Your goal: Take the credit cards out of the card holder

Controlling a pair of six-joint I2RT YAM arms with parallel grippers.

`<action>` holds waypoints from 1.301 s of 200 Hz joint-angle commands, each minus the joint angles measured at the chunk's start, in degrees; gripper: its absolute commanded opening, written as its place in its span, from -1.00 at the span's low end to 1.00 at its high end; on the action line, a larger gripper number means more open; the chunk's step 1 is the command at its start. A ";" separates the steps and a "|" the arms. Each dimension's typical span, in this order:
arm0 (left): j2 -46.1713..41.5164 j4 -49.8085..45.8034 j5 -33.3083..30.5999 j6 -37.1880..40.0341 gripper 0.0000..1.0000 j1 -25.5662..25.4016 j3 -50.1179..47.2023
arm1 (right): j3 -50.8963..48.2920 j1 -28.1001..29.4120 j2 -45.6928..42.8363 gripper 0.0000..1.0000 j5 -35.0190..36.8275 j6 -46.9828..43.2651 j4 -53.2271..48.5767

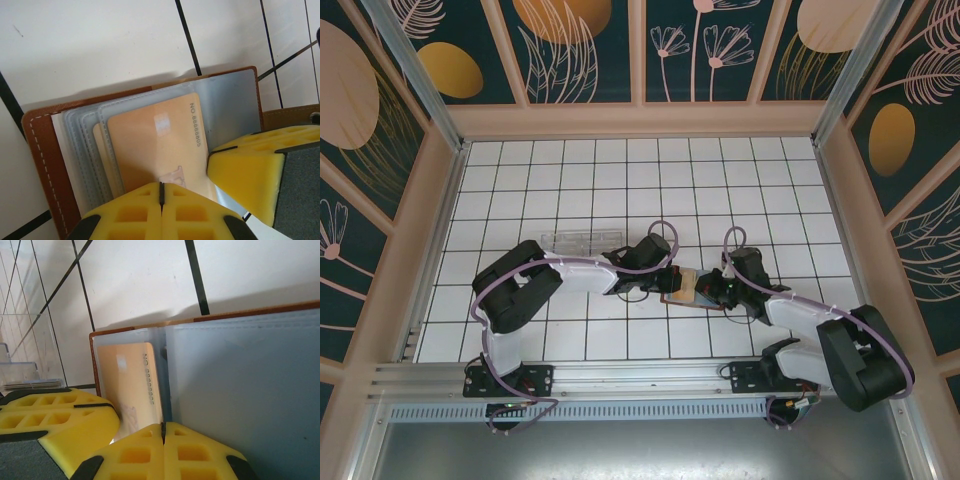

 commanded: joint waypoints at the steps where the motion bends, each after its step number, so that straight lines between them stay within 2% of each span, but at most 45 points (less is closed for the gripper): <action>1: -0.75 -3.15 -0.33 0.23 -1.00 0.58 -0.99 | -1.67 -1.14 -2.40 -1.00 -0.86 -0.28 -0.63; 55: -0.75 -2.85 0.34 0.25 -1.00 1.56 -1.60 | -3.58 -5.33 -10.63 -1.00 -0.72 -1.47 -6.04; 83: -2.61 -2.47 0.70 0.66 -0.99 1.55 -1.61 | -2.94 -5.65 -11.41 -1.00 -1.86 -2.92 -6.46; 94: -3.59 -2.78 0.62 1.16 -0.93 1.60 -1.31 | -2.38 -5.53 -11.46 -1.00 -2.46 -3.14 -6.18; 105: -4.65 -2.84 0.63 1.48 -0.90 1.55 -1.07 | -1.56 -5.25 -11.31 -1.00 -2.65 -3.42 -6.03; 135: -5.68 -3.77 -0.18 2.26 -0.85 2.10 -0.99 | 0.79 -3.26 -9.78 -0.83 -1.99 -3.94 -5.85; 209: -1.40 -2.86 2.16 1.88 -0.86 2.53 -1.60 | 3.56 1.76 -3.22 -0.53 2.14 -4.33 -5.20; 260: -0.05 -3.81 2.11 1.40 -0.87 2.56 -2.92 | 3.85 2.03 -0.63 -0.51 2.82 -4.83 -5.67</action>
